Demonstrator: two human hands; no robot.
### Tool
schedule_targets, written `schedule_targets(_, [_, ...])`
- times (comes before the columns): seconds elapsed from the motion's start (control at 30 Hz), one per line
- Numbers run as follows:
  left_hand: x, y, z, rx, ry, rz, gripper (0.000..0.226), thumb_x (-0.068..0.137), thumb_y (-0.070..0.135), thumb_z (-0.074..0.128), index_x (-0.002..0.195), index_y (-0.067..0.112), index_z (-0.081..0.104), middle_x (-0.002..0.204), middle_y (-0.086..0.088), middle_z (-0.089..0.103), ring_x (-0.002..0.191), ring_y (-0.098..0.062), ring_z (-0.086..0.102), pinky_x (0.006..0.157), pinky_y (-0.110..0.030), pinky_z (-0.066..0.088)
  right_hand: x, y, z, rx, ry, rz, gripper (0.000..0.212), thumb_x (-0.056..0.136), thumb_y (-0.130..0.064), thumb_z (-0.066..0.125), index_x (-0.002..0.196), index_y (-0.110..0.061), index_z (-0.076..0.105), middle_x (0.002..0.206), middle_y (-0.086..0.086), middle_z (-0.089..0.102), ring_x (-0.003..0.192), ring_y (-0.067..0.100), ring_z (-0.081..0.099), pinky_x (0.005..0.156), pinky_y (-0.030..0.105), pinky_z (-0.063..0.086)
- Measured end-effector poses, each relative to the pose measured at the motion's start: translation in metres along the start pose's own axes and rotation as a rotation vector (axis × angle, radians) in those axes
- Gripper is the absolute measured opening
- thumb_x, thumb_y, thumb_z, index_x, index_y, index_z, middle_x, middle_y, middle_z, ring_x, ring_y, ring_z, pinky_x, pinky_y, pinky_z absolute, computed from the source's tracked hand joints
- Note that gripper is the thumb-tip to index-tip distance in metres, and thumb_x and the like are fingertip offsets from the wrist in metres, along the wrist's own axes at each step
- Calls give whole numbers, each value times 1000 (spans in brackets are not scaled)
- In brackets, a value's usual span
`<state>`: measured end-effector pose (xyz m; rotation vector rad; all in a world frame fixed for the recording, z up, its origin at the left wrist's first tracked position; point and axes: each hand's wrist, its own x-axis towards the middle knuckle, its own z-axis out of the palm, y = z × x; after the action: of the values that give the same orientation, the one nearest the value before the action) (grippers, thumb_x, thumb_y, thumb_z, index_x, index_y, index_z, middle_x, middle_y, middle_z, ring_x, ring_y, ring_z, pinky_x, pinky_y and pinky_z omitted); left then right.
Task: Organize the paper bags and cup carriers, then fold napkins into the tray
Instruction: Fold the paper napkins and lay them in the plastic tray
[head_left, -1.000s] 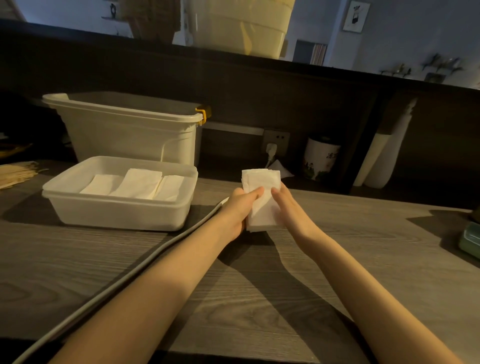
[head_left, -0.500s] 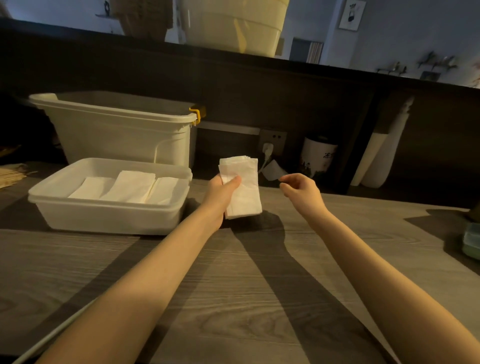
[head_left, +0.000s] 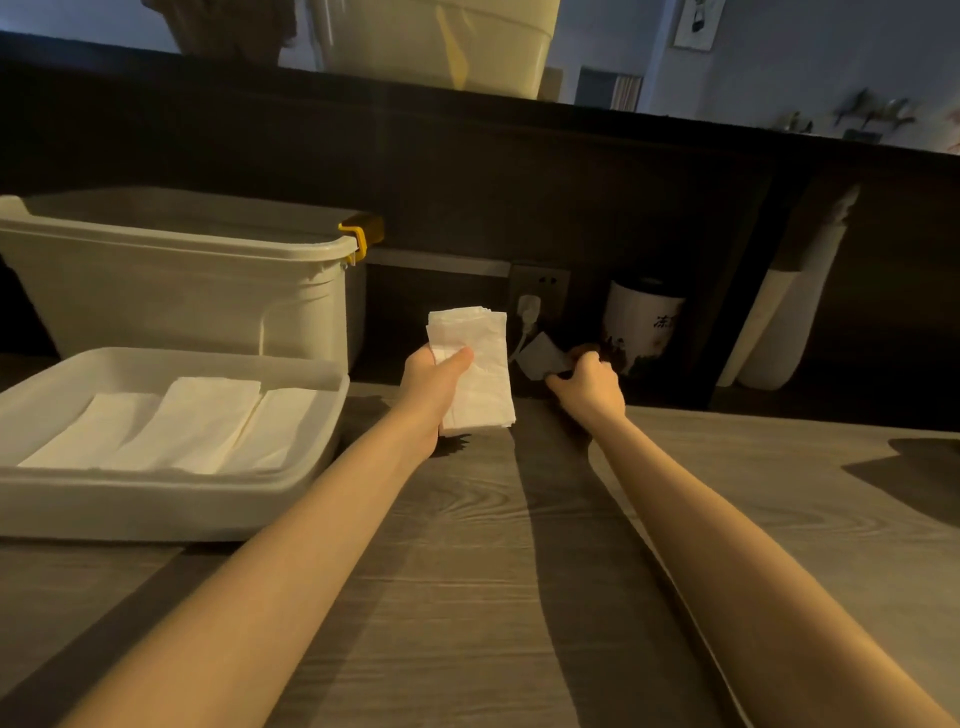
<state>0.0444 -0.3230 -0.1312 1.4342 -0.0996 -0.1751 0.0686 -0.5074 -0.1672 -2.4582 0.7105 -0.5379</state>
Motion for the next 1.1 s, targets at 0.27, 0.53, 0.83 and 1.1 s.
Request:
schedule_targets(0.27, [20, -8, -4, -5, 0, -21, 30, 96, 21, 48, 126, 15, 44, 107, -1, 53, 96, -18, 54, 75, -32, 47, 30, -6, 27, -123, -36, 82, 68, 88, -44, 58, 140, -11, 30, 141, 14, 39, 129, 34, 37, 105, 45, 36])
schedule_targets(0.53, [25, -8, -10, -14, 17, -19, 30, 96, 20, 48, 126, 15, 44, 104, 1, 52, 92, -15, 53, 61, -23, 47, 25, -8, 19, -7, 97, 13, 37, 92, -16, 53, 127, -6, 47, 119, 17, 59, 108, 34, 57, 88, 39, 48])
schedule_targets(0.83, [0, -11, -13, -74, -7, -153, 37, 97, 21, 48, 132, 11, 43, 119, -11, 58, 94, -23, 56, 79, -39, 47, -24, -25, -44, 618, 171, -185, 35, 89, -11, 60, 122, -11, 49, 91, -3, 59, 90, 10, 61, 73, 21, 55])
schedule_targets(1.1, [-40, -13, -21, -156, -105, -287, 23, 97, 23, 45, 118, 16, 42, 100, -10, 58, 90, -25, 58, 83, -45, 49, -98, -36, -85, 863, 64, -344, 25, 90, -12, 60, 113, -17, 52, 97, 1, 58, 90, 10, 60, 62, 13, 53])
